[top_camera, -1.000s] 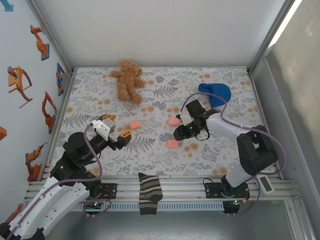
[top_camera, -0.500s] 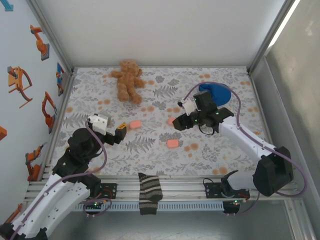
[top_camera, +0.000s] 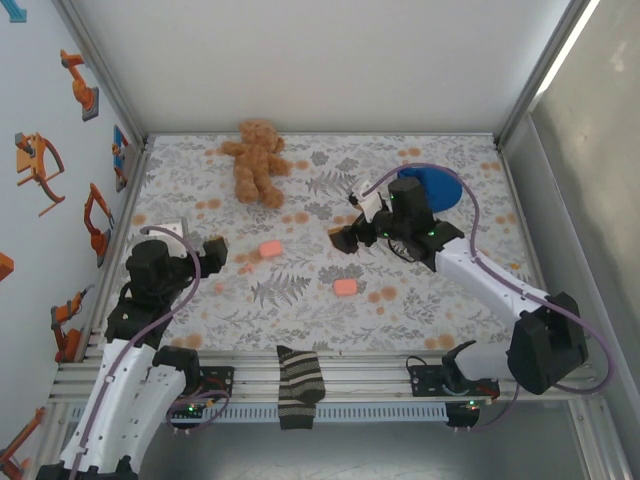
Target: Insert the wireless bluetooth earbuds into the charging case
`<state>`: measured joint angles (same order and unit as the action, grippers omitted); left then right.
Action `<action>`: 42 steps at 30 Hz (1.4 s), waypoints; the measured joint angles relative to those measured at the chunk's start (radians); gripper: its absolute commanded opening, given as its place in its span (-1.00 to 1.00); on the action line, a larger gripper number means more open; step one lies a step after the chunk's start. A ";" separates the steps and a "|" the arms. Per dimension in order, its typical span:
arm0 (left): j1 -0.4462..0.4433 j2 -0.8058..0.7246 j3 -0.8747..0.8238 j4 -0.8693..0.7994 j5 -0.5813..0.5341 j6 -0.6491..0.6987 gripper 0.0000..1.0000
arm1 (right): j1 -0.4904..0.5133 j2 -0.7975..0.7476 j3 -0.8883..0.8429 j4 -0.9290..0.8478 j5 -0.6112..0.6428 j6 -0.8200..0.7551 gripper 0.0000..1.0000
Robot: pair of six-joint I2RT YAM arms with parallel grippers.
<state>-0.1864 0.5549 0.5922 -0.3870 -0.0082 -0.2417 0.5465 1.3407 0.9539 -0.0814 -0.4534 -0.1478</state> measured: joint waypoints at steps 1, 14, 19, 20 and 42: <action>0.027 0.005 0.001 -0.008 0.009 -0.015 0.93 | 0.013 0.023 0.010 0.003 -0.003 -0.037 0.99; 0.245 0.035 0.002 -0.089 0.134 -0.122 0.93 | 0.187 0.421 0.400 -0.189 -0.016 -0.521 0.97; 0.288 0.045 0.002 -0.097 0.186 -0.150 0.93 | 0.209 0.565 0.521 -0.282 -0.016 -0.632 0.93; 0.293 0.046 0.002 -0.098 0.192 -0.153 0.93 | 0.211 0.594 0.545 -0.301 -0.014 -0.649 0.91; 0.299 0.066 0.001 -0.092 0.262 -0.172 0.93 | 0.251 0.978 0.932 -0.535 0.029 -0.769 0.55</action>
<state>0.1131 0.6205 0.5934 -0.4786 0.2543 -0.4141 0.7975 2.3184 1.8854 -0.6163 -0.4240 -0.9169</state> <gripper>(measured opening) 0.964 0.787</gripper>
